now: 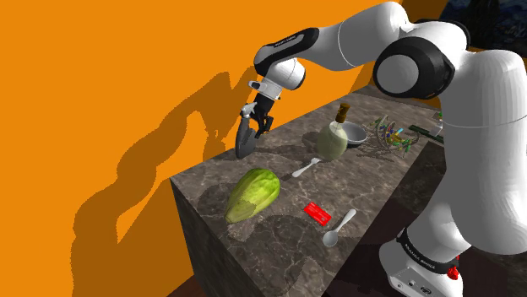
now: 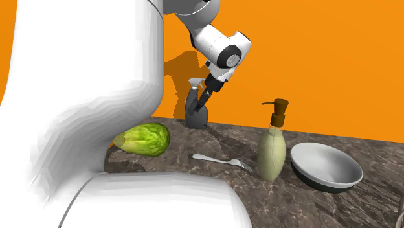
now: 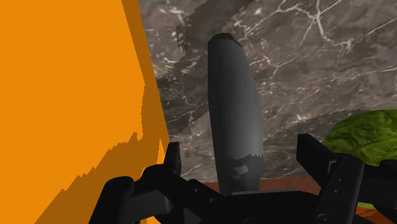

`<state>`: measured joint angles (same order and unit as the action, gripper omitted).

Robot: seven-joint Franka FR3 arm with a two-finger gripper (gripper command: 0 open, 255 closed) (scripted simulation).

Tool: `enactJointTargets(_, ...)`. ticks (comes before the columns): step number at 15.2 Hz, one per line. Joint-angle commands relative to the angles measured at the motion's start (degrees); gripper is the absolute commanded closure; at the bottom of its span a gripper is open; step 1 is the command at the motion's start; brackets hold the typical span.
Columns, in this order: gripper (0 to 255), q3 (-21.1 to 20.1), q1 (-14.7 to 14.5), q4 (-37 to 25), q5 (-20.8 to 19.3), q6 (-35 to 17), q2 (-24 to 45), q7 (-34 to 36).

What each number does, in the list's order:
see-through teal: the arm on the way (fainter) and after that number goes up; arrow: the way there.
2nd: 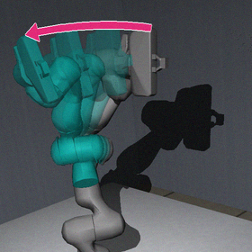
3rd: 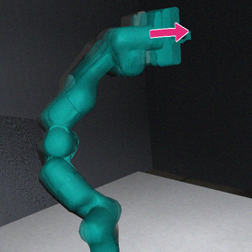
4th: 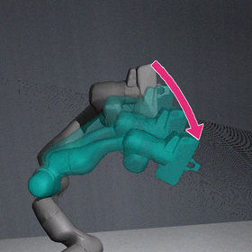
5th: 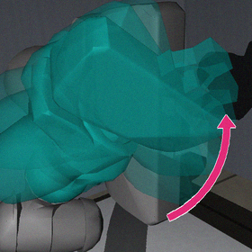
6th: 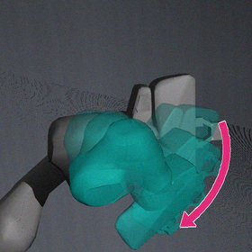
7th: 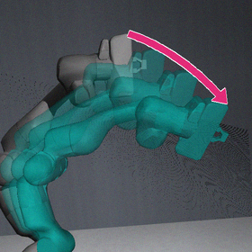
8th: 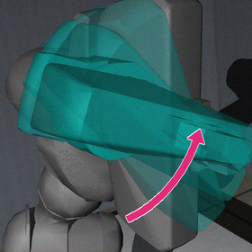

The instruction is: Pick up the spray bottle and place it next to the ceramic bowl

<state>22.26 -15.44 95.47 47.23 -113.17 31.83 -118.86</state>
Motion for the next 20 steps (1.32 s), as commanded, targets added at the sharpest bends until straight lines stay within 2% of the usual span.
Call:
enactJointTargets(1, 0, 0.0, 0.0, 0.0, 0.0, 0.0, 0.0, 0.0)
enactJointTargets(2, 255, 0.0, 0.0, 0.0, 0.0, 0.0, 0.0, 0.0)
enactJointTargets(11, 255, 0.0, 0.0, 0.0, 0.0, 0.0, 0.0, 0.0)
enactJointTargets(20, 255, 1.1, -0.5, -1.5, -2.4, 3.8, -3.4, 3.3)
